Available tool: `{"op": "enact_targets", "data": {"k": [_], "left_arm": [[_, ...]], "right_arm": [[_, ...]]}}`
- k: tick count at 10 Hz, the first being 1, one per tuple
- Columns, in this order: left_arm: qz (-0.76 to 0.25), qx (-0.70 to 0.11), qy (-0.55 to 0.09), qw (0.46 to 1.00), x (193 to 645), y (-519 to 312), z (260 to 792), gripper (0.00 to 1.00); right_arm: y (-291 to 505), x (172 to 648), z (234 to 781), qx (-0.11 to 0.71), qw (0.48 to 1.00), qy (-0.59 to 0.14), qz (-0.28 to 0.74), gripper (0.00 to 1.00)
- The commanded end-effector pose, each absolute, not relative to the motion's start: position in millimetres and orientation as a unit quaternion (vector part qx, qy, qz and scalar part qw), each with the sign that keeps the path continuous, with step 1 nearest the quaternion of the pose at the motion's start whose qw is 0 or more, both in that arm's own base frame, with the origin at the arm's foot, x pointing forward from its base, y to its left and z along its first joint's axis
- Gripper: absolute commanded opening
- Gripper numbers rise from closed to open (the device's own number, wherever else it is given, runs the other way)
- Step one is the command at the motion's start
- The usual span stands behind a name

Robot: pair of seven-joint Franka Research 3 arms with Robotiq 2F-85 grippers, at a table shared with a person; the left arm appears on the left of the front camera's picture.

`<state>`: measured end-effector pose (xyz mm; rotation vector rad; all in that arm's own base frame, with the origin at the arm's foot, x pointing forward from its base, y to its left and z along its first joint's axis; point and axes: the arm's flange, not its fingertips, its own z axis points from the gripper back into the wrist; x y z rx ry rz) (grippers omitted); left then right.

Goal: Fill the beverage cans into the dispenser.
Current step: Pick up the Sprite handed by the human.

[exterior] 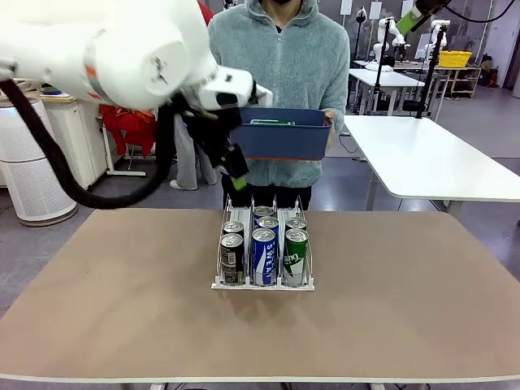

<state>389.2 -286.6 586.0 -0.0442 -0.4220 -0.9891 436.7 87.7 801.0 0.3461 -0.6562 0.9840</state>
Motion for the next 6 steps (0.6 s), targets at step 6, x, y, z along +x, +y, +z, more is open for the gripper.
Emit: {"op": "enact_targets", "data": {"k": [6], "left_arm": [[-0.565, -0.061, -0.232, 0.790, 387, -206, 747, 1.00]], "right_arm": [[89, 436, 801, 0.164, 0.818, -0.306, 0.459, 1.00]]}}
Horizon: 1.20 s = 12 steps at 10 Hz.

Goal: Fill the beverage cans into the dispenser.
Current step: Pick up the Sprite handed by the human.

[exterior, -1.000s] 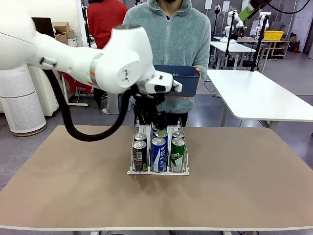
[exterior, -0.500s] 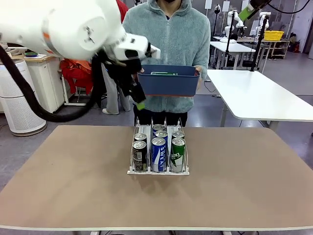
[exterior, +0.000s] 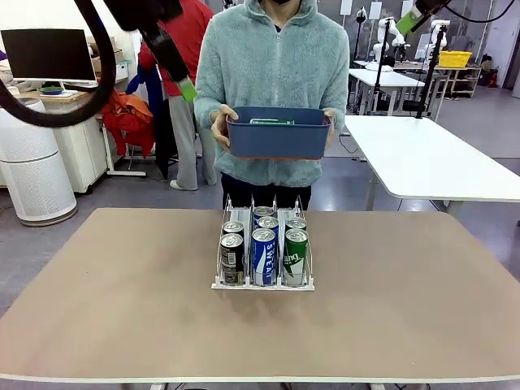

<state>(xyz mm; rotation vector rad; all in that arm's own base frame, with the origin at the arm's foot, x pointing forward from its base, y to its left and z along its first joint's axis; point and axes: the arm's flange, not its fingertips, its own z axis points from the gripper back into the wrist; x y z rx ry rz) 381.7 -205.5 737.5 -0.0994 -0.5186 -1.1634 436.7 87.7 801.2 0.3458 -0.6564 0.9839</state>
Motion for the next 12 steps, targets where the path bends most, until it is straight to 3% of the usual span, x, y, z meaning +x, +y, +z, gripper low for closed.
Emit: {"op": "enact_targets", "data": {"k": [1, 5, 12], "left_arm": [[-0.569, -0.052, -0.253, 0.781, 383, -202, 764, 1.00], [-0.529, -0.069, -0.316, 0.785, 374, -185, 797, 1.00], [-0.546, -0.046, -0.295, 0.783, 371, -194, 800, 1.00]], "right_arm": [[89, 436, 801, 0.164, 0.818, -0.306, 0.459, 1.00], [89, 436, 801, 0.164, 0.818, -0.306, 0.459, 1.00], [89, 436, 801, 0.164, 0.818, -0.306, 0.459, 1.00]]}}
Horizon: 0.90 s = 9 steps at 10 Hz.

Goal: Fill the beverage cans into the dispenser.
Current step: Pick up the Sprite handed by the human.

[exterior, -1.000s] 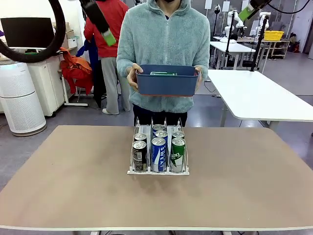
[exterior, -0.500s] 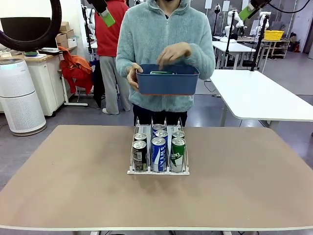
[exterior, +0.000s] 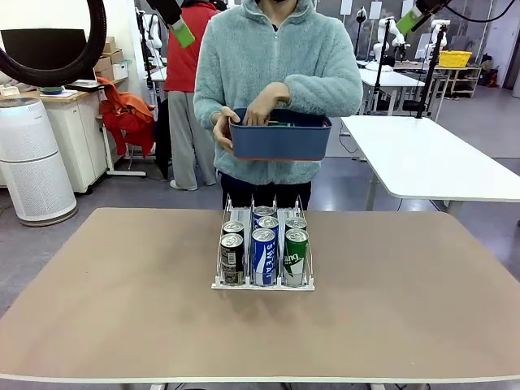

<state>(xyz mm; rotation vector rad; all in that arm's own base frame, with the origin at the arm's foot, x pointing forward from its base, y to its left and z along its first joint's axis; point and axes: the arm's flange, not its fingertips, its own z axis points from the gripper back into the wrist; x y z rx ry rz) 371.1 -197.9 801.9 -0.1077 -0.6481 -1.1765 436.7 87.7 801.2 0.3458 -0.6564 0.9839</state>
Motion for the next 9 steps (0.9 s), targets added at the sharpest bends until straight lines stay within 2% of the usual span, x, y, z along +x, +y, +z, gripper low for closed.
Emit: {"op": "enact_targets", "data": {"k": [1, 9], "left_arm": [[-0.546, -0.046, -0.295, 0.783, 371.2, -194.4, 799.8, 1.00], [-0.546, -0.046, -0.295, 0.783, 371.2, -194.4, 799.8, 1.00]], "right_arm": [[88.9, 435.8, 801.0, 0.164, 0.818, -0.306, 0.459, 1.00], [88.9, 435.8, 801.0, 0.164, 0.818, -0.306, 0.459, 1.00]]}}
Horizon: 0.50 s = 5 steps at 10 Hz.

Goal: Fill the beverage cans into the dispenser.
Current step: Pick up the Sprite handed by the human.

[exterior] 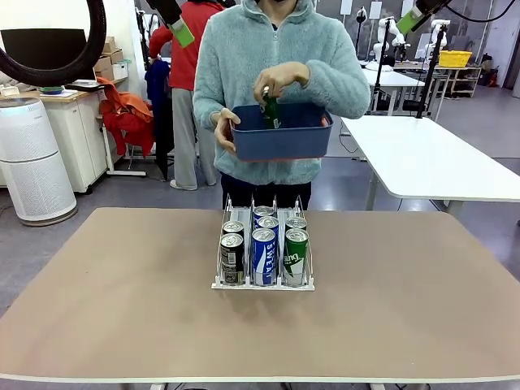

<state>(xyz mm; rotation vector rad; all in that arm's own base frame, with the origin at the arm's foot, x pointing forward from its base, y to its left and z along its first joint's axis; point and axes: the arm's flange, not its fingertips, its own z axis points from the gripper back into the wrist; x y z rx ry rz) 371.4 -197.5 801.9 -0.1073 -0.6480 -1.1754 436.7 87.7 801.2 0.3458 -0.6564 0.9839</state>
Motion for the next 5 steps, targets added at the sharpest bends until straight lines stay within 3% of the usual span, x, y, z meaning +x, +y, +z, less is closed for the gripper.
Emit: {"op": "enact_targets", "data": {"k": [1, 5], "left_arm": [[-0.546, -0.046, -0.295, 0.783, 371.2, -194.4, 799.8, 1.00], [-0.546, -0.046, -0.295, 0.783, 371.2, -194.4, 799.8, 1.00]], "right_arm": [[88.9, 435.8, 801.0, 0.164, 0.818, -0.306, 0.459, 1.00], [88.9, 435.8, 801.0, 0.164, 0.818, -0.306, 0.459, 1.00]]}}
